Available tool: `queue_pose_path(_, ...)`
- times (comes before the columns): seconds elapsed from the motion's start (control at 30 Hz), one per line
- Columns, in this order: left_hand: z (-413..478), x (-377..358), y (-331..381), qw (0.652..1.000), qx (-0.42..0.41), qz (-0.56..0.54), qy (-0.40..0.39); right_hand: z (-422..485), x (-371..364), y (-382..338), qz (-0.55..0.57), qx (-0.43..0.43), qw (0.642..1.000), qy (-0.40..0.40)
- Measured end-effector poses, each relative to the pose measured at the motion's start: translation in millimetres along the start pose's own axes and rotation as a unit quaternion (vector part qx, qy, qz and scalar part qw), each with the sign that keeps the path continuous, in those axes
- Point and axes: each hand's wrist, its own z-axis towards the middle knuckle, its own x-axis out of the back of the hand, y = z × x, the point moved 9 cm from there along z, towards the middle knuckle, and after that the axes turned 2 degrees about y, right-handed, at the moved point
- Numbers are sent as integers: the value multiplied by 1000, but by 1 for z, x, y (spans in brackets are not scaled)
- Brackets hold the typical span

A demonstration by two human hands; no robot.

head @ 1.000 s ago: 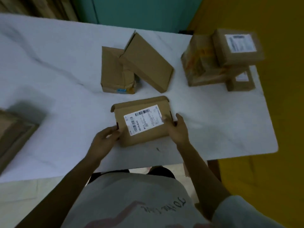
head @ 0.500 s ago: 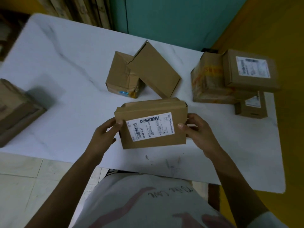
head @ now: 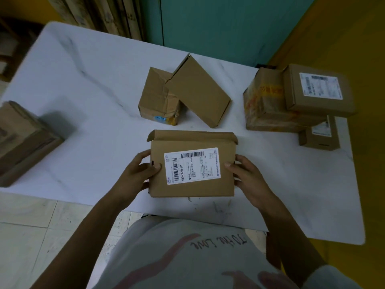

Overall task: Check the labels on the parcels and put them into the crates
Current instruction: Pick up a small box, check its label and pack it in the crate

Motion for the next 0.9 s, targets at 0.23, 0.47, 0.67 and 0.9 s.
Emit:
queue_pose_path(0.23,-16,0,44,991,-98,38,-84,-15,-6,-48,1,107,993,-53)
queue_pose_path(0.47,-21,5,69,982,-161,38,-93,-22,-2,-68,-22,149,988,-43)
queue_pose_path(0.67,-21,14,71,983,-159,-3,-89,-31,-12,-72,-14,138,985,-107)
queue_pose_path(0.9,-12,18,86,961,-135,-238,-45,-38,-36,-77,173,135,973,-75)
